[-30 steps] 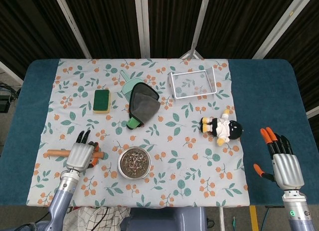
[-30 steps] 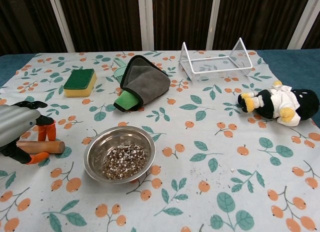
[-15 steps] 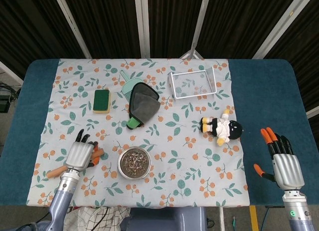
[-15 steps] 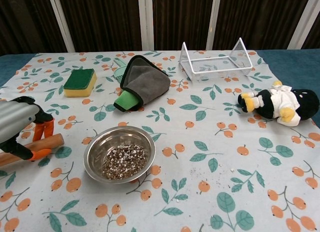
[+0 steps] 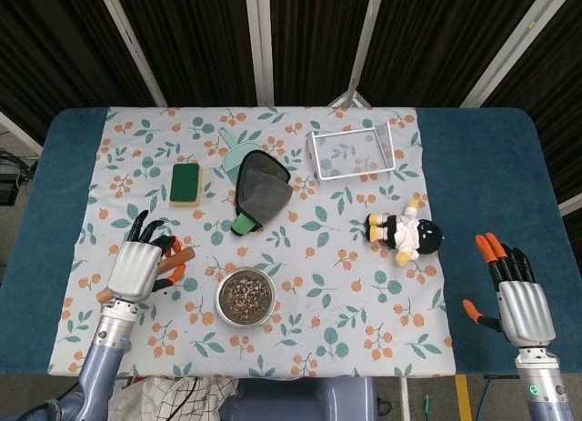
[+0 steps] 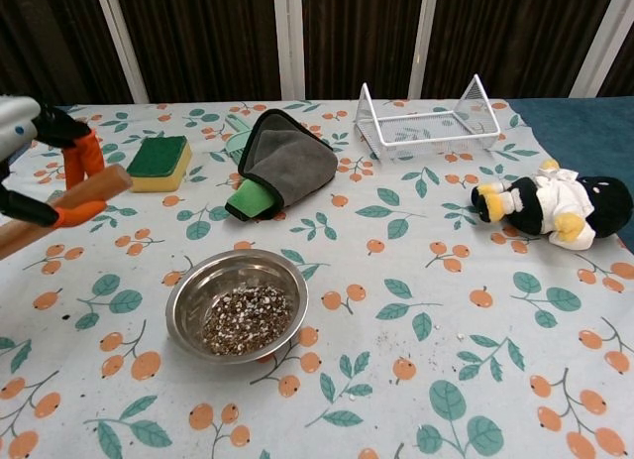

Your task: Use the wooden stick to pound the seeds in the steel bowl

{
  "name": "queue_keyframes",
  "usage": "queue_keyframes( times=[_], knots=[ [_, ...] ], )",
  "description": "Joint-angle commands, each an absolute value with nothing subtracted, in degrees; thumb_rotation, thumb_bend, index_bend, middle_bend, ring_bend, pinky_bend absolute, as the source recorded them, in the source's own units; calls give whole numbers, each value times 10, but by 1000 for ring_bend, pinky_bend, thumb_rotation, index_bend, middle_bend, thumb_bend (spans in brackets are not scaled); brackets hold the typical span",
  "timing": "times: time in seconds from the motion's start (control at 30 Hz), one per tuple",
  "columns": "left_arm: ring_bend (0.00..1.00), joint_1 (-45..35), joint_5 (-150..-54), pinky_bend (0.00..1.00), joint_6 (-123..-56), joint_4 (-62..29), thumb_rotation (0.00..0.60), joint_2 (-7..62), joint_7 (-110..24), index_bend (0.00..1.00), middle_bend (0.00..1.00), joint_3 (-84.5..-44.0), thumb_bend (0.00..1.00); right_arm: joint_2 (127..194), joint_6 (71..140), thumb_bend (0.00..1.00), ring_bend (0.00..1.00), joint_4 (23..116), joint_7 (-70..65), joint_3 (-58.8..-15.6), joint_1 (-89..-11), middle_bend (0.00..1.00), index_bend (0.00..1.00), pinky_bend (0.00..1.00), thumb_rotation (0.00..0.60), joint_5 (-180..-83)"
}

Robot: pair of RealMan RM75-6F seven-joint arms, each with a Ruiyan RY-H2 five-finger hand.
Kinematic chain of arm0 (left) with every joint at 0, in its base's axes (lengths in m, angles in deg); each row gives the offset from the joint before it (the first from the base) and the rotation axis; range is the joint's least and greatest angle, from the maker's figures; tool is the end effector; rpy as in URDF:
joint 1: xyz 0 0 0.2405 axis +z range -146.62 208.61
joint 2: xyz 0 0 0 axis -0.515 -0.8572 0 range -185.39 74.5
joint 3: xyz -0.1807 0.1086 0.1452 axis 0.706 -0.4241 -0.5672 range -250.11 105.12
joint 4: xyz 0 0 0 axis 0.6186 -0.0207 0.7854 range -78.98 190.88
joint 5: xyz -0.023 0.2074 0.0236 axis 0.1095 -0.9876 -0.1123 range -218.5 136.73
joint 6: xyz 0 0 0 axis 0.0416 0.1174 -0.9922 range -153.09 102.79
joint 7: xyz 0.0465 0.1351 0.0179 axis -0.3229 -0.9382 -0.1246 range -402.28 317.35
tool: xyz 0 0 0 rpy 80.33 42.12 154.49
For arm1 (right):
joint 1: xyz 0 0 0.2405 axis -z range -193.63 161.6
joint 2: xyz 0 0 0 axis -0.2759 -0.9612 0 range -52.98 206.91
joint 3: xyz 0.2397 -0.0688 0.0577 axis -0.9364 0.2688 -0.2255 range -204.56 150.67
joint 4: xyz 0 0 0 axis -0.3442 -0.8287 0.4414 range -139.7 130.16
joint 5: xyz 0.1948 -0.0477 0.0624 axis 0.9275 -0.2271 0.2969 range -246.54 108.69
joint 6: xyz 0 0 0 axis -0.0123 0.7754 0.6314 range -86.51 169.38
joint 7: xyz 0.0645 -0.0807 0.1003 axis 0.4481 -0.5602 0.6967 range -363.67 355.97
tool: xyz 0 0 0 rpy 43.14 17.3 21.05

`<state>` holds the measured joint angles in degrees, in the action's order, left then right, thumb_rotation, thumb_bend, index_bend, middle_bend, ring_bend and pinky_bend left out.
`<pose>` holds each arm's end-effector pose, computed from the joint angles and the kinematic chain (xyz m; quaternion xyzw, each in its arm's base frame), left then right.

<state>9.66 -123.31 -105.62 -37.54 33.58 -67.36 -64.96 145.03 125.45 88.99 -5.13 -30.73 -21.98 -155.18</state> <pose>-0.1840 0.2548 0.0309 -0.6425 -0.3284 -0.4586 0.5186 -0.2947 -0.1891 0.1344 0.5885 -0.4032 0.4158 0.5641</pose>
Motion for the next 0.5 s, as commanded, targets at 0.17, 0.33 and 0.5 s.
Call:
queue_keyframes(
  times=[0.17,0.33,0.5],
  knots=[
    [215,91,-1294,21,-1115,-411,600,339,-543,661,746,-614,705,1451,1254,268,0,890,-51,-308,-220,0,0,0,600,-1551],
    [215,78,-1296,22,-1109,-439,600,349,-516,661,746,-602,705,1450,1253,269,0,890,-51,-308,-220,0,0,0,600,-1550],
    [215,57,-1302,22,-1104,-451,600,386,-459,661,746,-588,705,1451,1253,269,0,890,-51,-308,-220,0,0,0,600,-1550]
  ],
)
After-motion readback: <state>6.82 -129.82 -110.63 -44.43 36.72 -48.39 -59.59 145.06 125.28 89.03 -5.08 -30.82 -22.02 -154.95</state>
